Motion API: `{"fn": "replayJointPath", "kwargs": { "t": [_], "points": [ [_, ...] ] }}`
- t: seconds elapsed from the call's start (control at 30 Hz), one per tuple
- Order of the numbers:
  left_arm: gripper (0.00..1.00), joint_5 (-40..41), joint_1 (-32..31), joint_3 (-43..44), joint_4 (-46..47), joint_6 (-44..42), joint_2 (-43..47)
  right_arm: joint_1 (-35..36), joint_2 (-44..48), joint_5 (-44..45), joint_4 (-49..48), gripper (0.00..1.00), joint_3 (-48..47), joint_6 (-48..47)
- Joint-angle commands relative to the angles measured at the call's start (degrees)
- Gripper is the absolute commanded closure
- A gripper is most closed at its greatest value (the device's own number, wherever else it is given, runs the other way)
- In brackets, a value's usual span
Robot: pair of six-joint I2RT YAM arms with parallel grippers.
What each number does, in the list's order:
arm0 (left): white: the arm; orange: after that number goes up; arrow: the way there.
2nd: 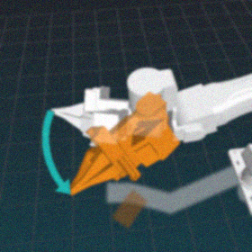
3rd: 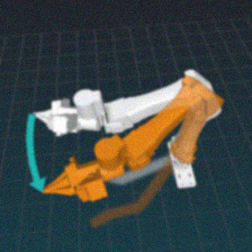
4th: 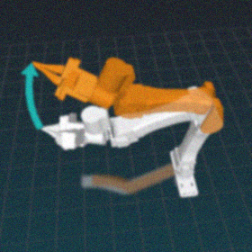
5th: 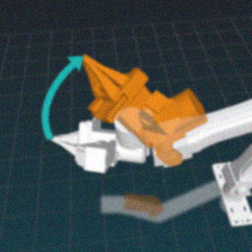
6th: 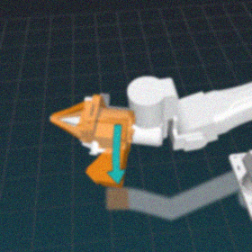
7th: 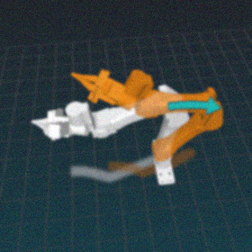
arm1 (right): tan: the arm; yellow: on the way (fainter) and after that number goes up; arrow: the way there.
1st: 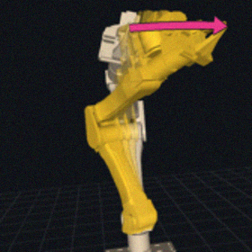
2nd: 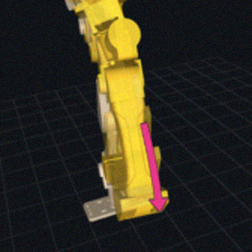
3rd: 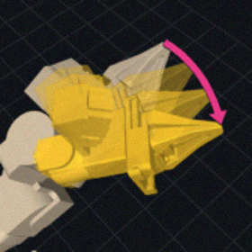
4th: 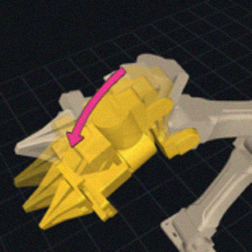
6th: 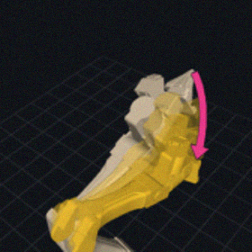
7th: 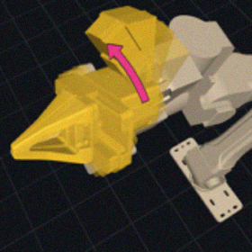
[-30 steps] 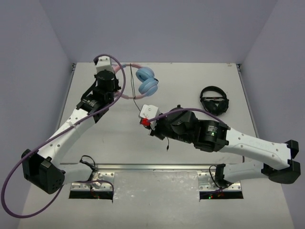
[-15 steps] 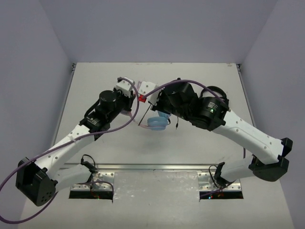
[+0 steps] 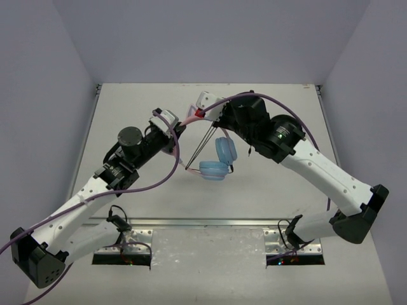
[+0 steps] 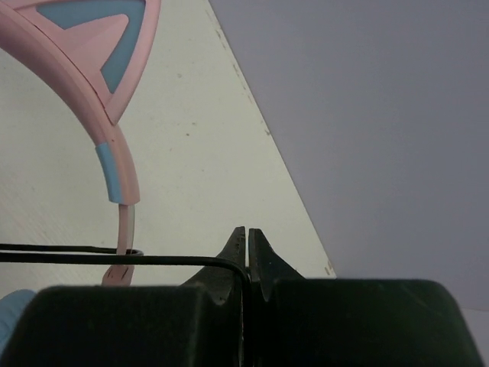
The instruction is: Wrap the headphones
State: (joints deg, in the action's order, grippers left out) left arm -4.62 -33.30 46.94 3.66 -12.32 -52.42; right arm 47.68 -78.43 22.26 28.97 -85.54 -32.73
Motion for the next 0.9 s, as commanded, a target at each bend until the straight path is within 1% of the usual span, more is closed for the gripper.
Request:
{"fn": "replayJointPath", "kwargs": {
  "t": [0.0,0.07,0.23,0.43,0.57,0.63,0.67,0.77,0.87],
  "points": [
    [1.00,-6.6,-0.5,2.3,-1.8,-1.9,1.9,-3.7,1.4,3.1,-11.5,0.99,0.0,-4.9],
    [1.00,-7.8,-0.6,2.8,-2.4,-1.8,2.6,-5.0,1.4,1.7,-13.1,0.99,1.2,-4.6],
    [1.00,-7.3,-0.5,2.5,-2.3,-1.2,5.3,-7.0,0.5,-3.4,-15.1,0.99,2.2,-3.8],
    [1.00,-9.0,-0.5,3.8,-3.3,-0.3,5.6,-7.7,-1.8,-5.4,-16.8,0.99,1.3,-5.1],
    [1.00,-10.1,-0.5,4.3,-3.6,-0.2,6.0,-9.0,-1.5,-9.7,-19.1,0.99,1.4,-4.5],
    [1.00,-10.5,-0.6,4.5,-3.6,-0.3,6.5,-9.7,-1.3,-11.4,-19.2,0.99,0.8,-3.6],
    [1.00,-10.8,-0.6,4.7,-5.7,-0.2,6.9,-9.8,-1.1,-12.5,-19.4,0.99,0.4,-3.4],
    [1.00,-12.5,-0.5,5.5,-6.4,-0.1,7.4,-10.1,-0.8,-16.4,-16.8,0.99,-0.2,-2.6],
    [0.99,-13.6,-0.5,6.8,-7.8,0.0,7.9,-10.1,0.4,-17.9,-16.9,0.99,2.2,-2.8]
  ]
}}
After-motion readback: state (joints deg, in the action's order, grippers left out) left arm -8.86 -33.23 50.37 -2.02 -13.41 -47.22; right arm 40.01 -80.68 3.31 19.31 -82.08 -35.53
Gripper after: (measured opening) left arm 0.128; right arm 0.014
